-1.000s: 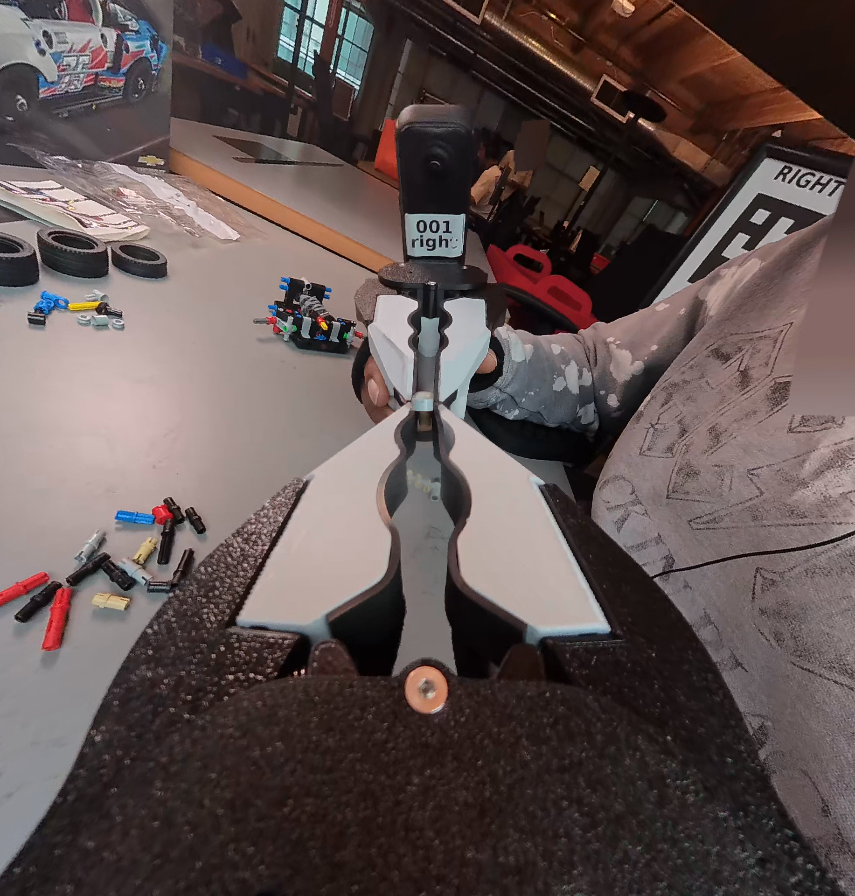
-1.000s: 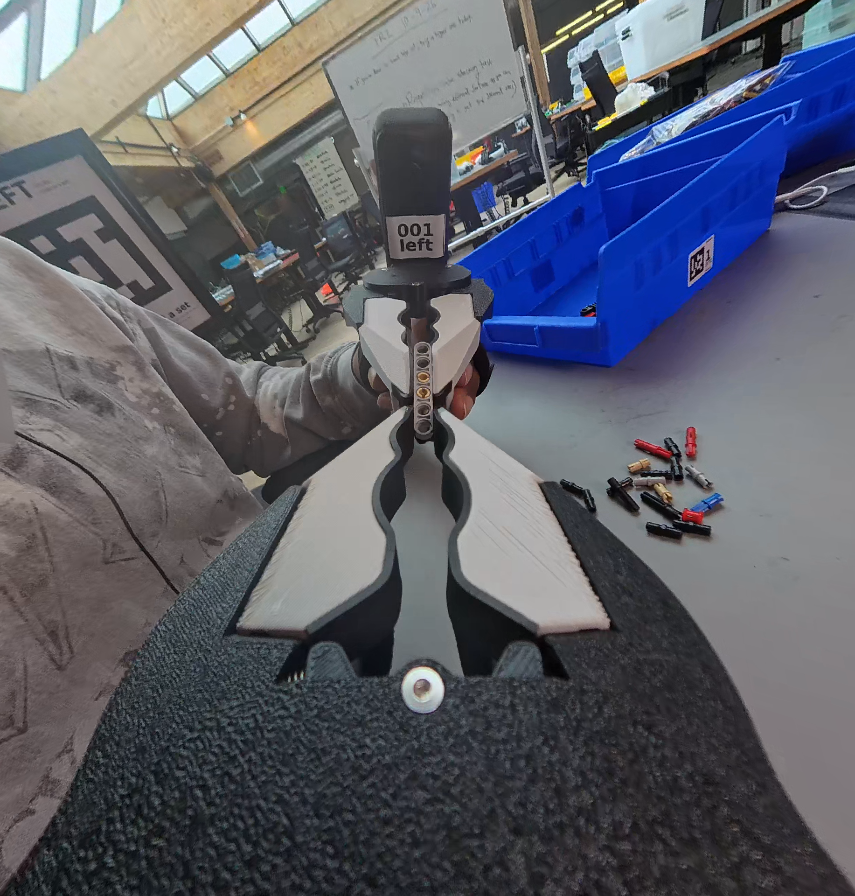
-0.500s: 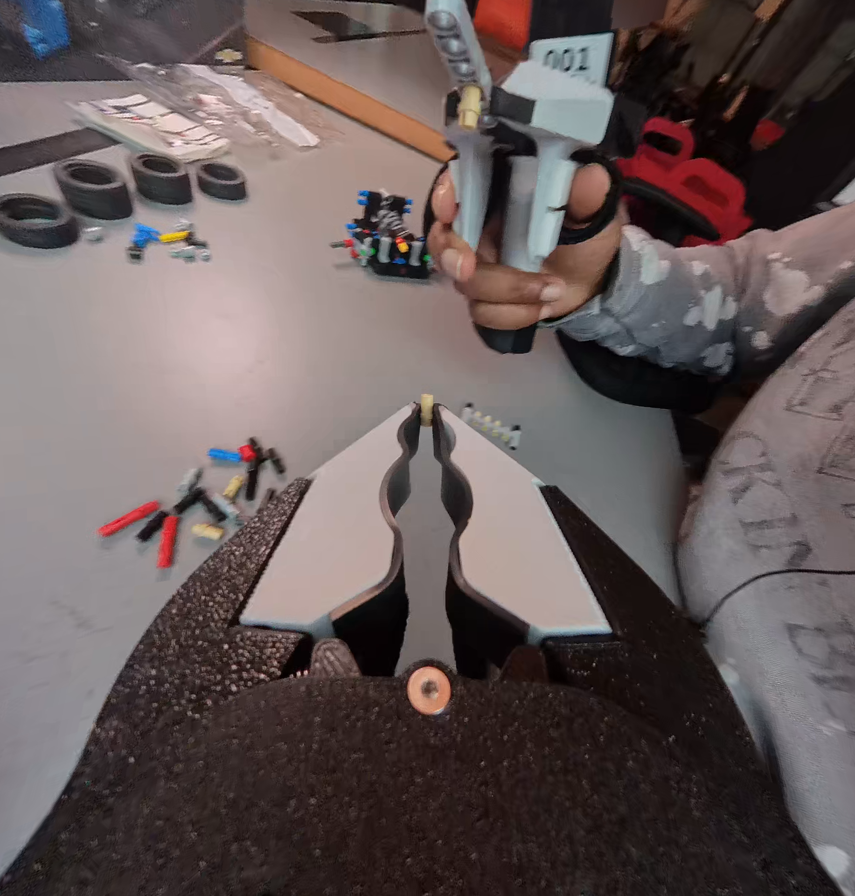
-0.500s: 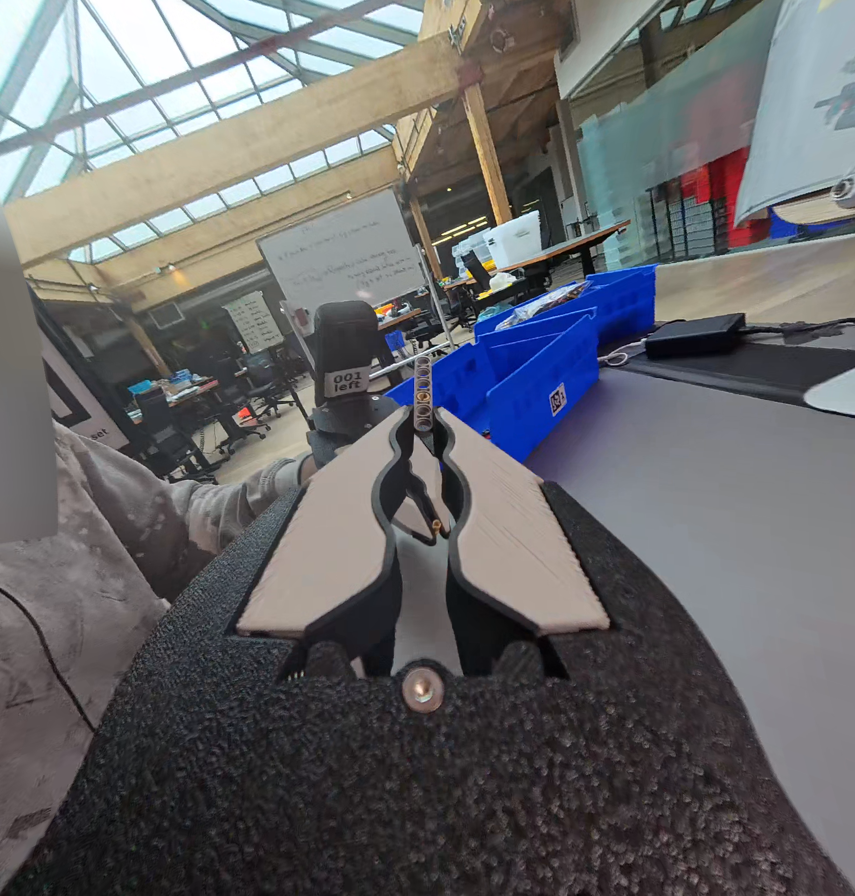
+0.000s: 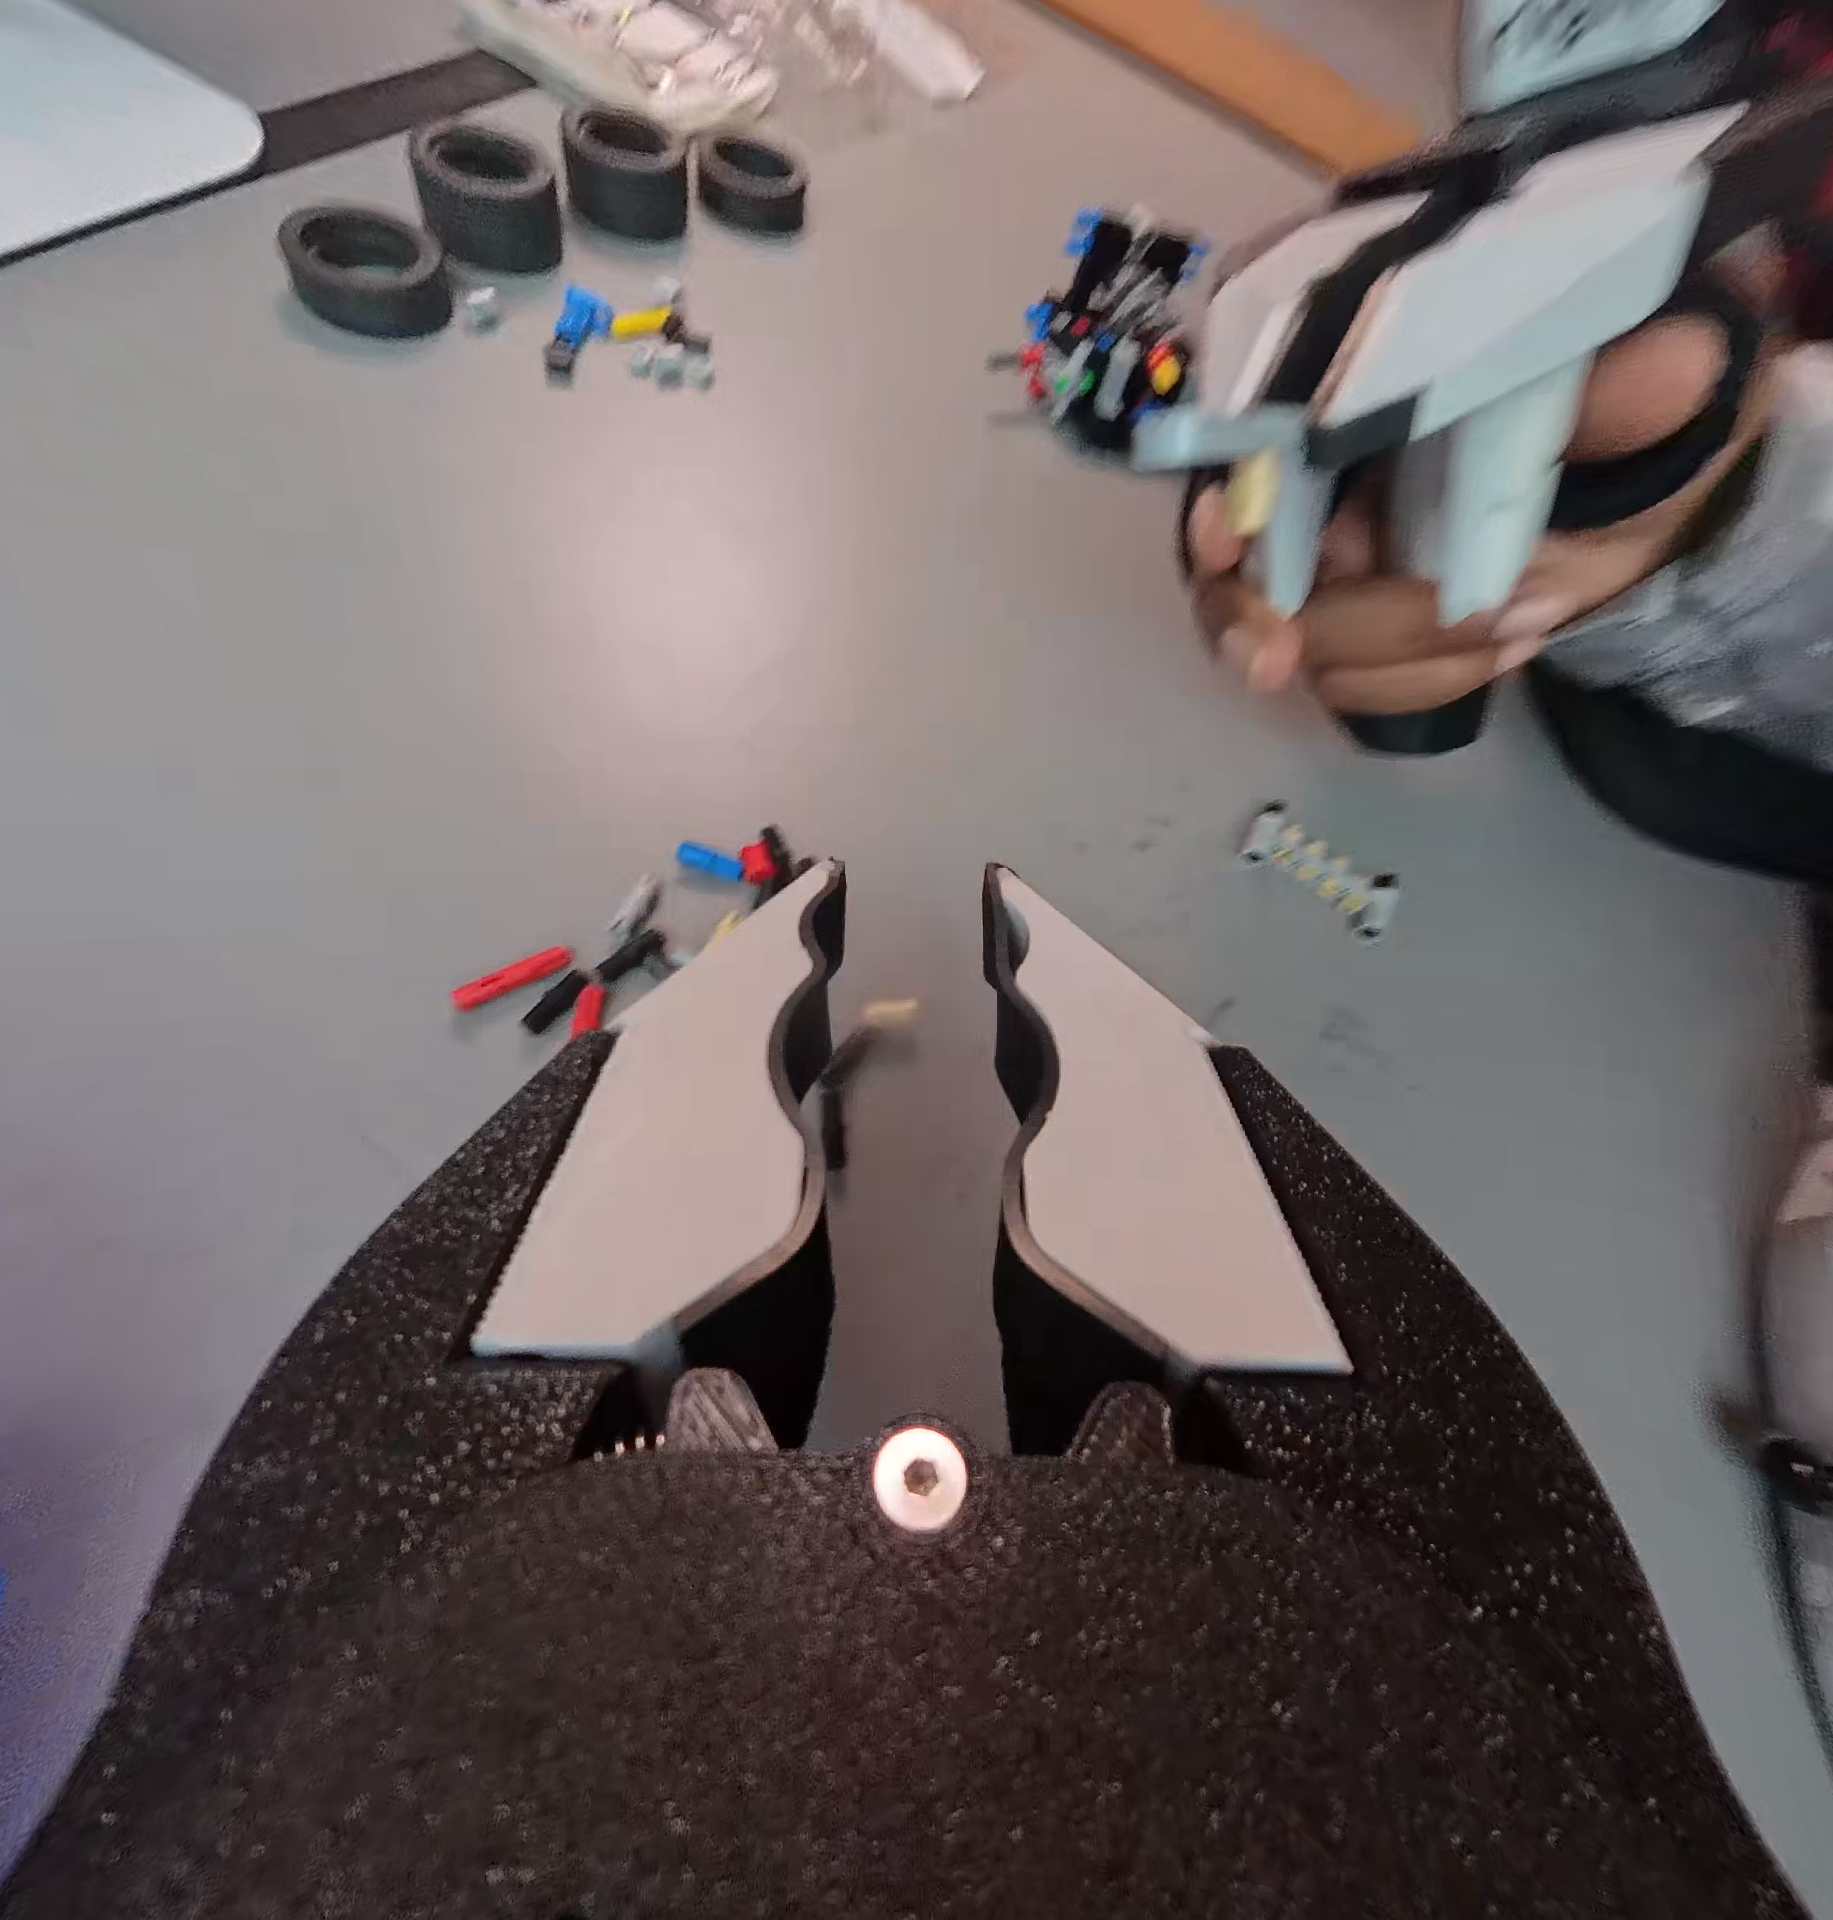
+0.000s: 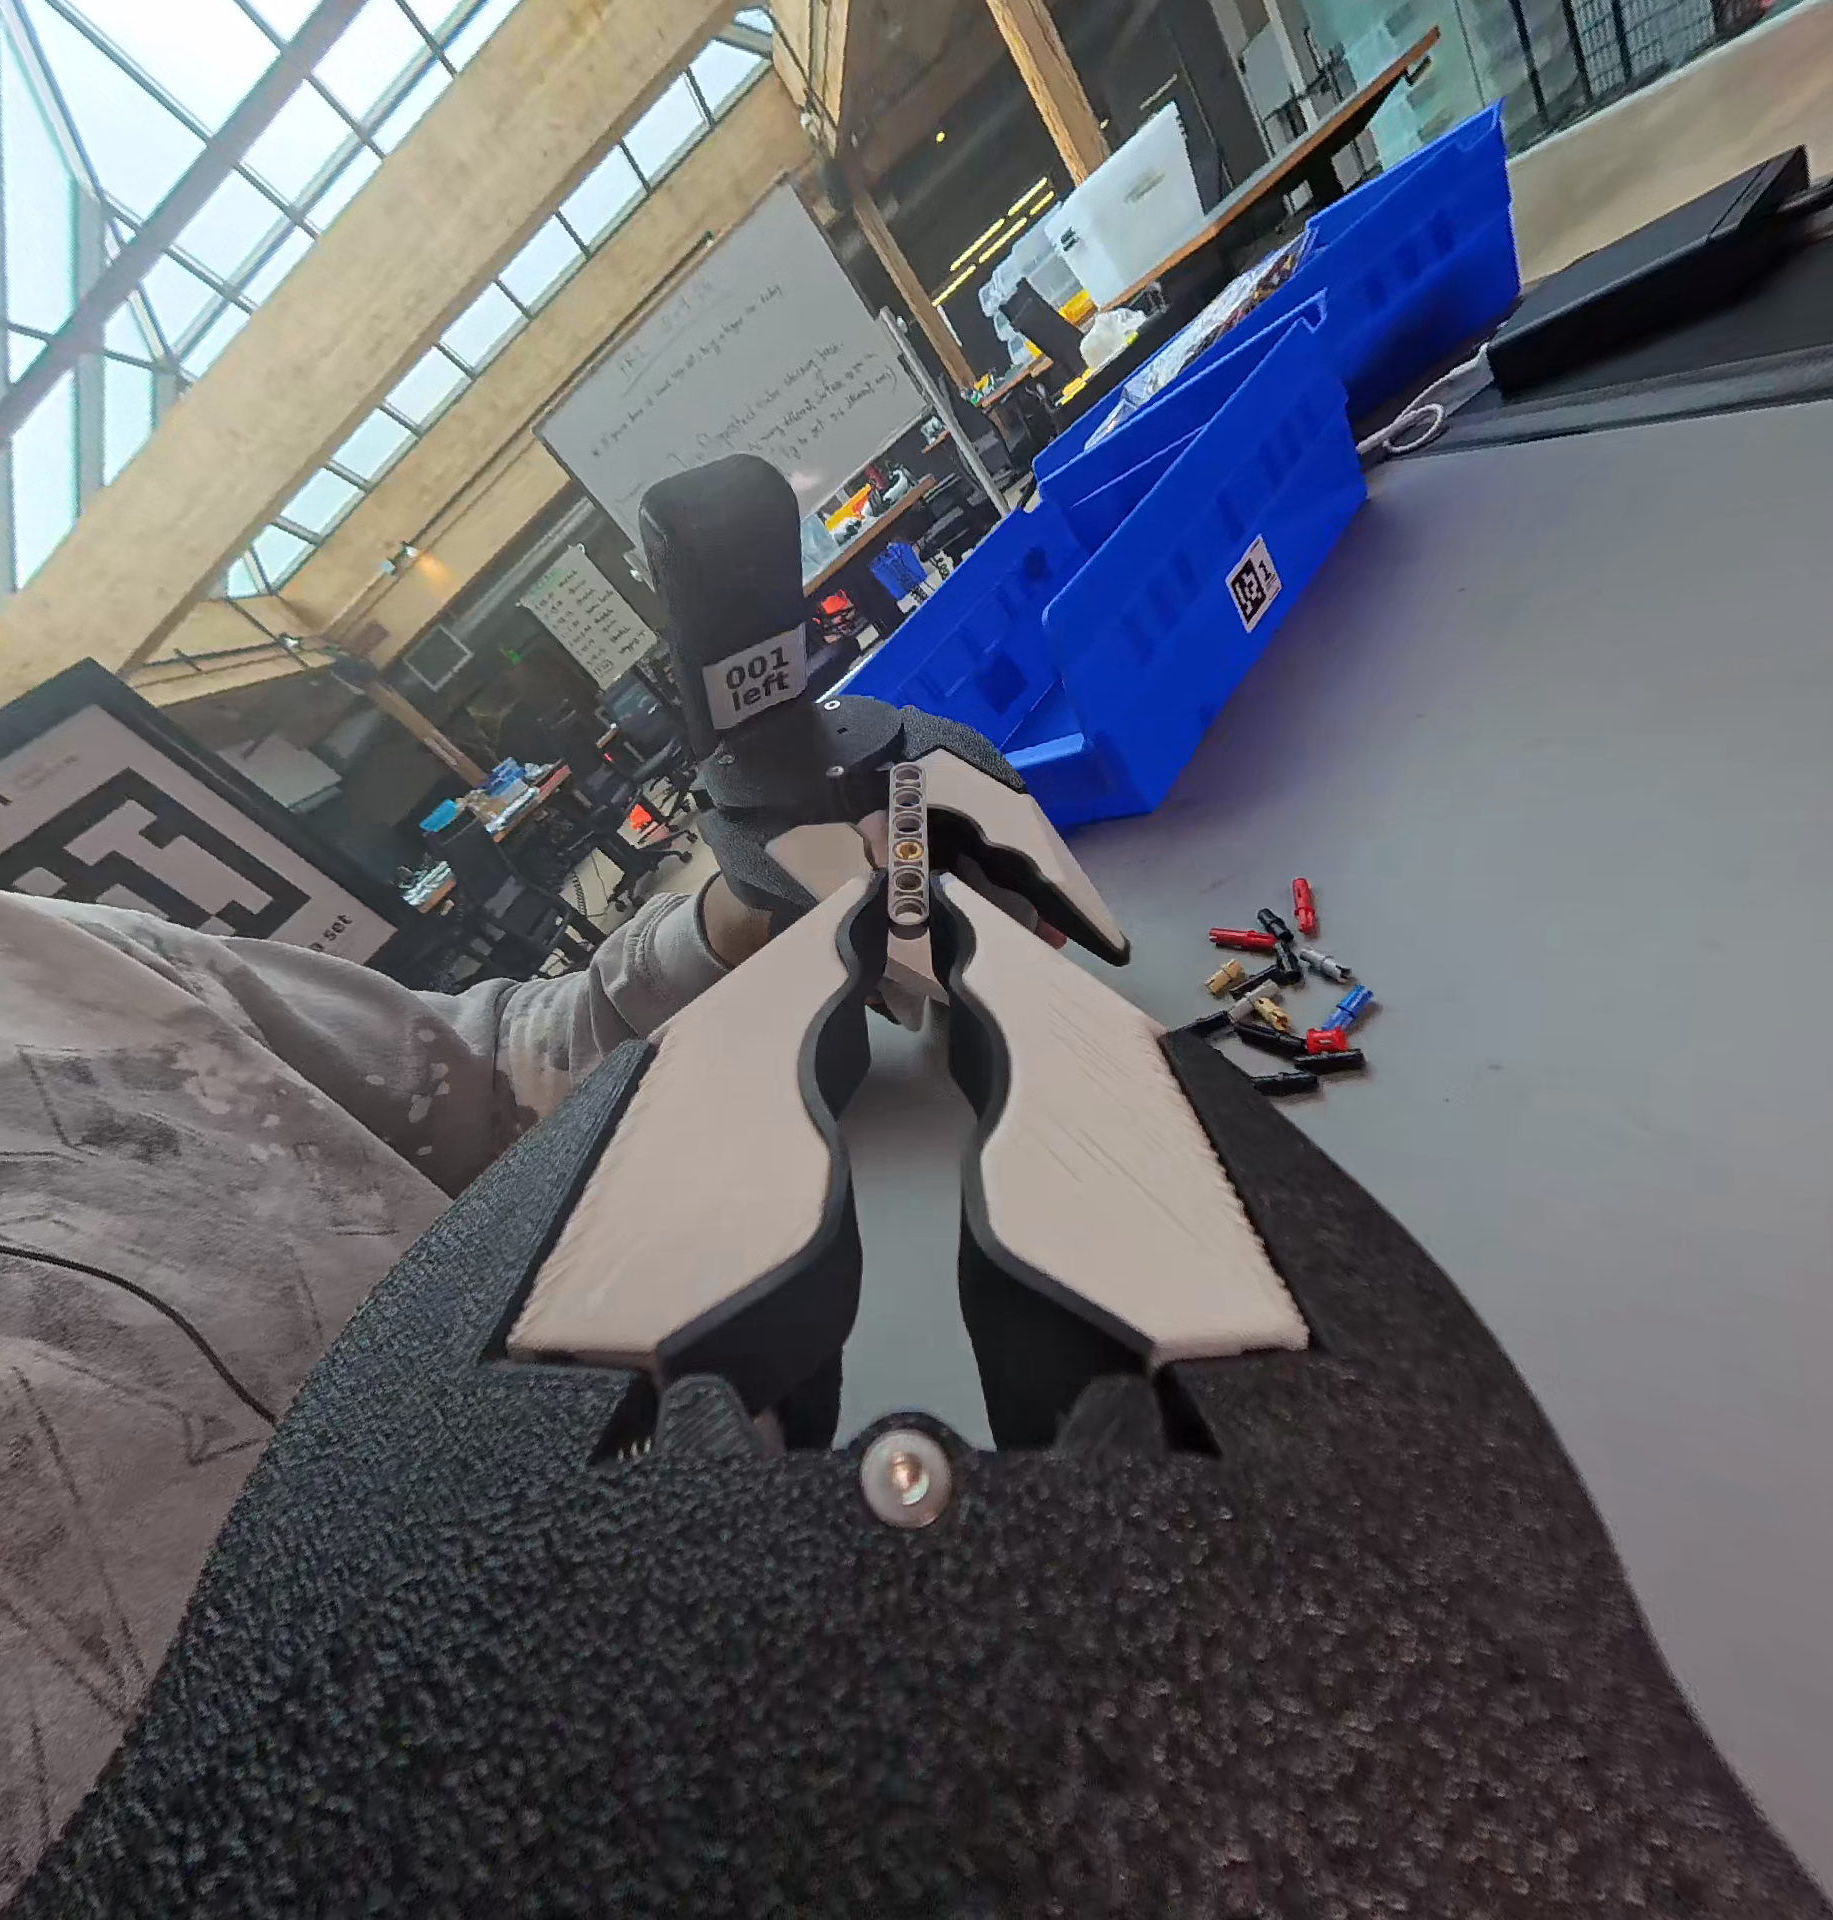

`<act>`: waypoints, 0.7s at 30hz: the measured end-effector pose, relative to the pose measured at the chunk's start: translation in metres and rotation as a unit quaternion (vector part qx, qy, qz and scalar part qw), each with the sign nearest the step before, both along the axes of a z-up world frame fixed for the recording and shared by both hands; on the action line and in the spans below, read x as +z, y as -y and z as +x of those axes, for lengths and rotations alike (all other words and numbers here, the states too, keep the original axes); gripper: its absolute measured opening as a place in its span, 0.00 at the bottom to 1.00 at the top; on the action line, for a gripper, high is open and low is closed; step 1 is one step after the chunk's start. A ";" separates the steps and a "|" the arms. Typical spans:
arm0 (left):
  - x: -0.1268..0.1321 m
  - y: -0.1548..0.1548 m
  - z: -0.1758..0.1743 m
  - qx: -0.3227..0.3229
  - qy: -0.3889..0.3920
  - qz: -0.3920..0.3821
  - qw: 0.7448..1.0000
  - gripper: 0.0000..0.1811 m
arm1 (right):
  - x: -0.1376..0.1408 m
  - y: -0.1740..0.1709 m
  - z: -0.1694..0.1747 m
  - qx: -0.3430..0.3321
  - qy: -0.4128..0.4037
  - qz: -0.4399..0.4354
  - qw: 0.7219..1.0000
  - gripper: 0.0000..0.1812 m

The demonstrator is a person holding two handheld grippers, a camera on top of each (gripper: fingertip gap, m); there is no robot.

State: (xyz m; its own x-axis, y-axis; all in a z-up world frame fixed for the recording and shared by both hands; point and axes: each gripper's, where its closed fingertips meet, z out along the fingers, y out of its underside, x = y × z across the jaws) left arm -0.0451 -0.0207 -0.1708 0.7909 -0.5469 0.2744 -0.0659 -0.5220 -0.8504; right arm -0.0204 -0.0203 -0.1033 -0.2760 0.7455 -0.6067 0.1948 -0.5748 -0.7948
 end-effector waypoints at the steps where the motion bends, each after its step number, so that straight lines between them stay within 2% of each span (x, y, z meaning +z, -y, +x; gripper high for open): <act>1: 0.017 0.004 0.008 -0.016 0.057 0.015 0.998 0.14 | 0.000 0.002 -0.001 0.004 -0.004 -0.009 1.000 0.04; 3: 0.047 0.012 0.021 -0.049 0.162 0.034 0.985 0.13 | 0.001 0.008 -0.003 0.016 -0.010 -0.033 0.999 0.04; 6: 0.063 0.017 0.026 -0.065 0.230 0.040 0.970 0.10 | 0.003 0.016 -0.005 0.031 -0.018 -0.048 0.998 0.03; 13: 0.068 0.022 0.027 -0.079 0.262 0.036 0.961 0.08 | 0.003 0.022 -0.006 0.040 -0.022 -0.041 0.998 0.04; 18: 0.075 0.030 0.029 -0.111 0.344 0.012 0.932 0.02 | 0.007 0.031 -0.003 0.064 -0.028 -0.026 0.997 0.04; 21: 0.072 0.031 0.030 -0.106 0.325 0.016 0.940 0.02 | 0.007 0.030 -0.003 0.054 -0.033 -0.020 0.998 0.04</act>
State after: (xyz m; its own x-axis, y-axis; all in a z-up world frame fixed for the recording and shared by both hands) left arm -0.0150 -0.0513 -0.0990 0.3344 -0.6889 0.6431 0.3736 -0.5296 -0.7615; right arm -0.0230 -0.0505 -0.0965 -0.3946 0.6844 -0.6131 0.2052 -0.5848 -0.7848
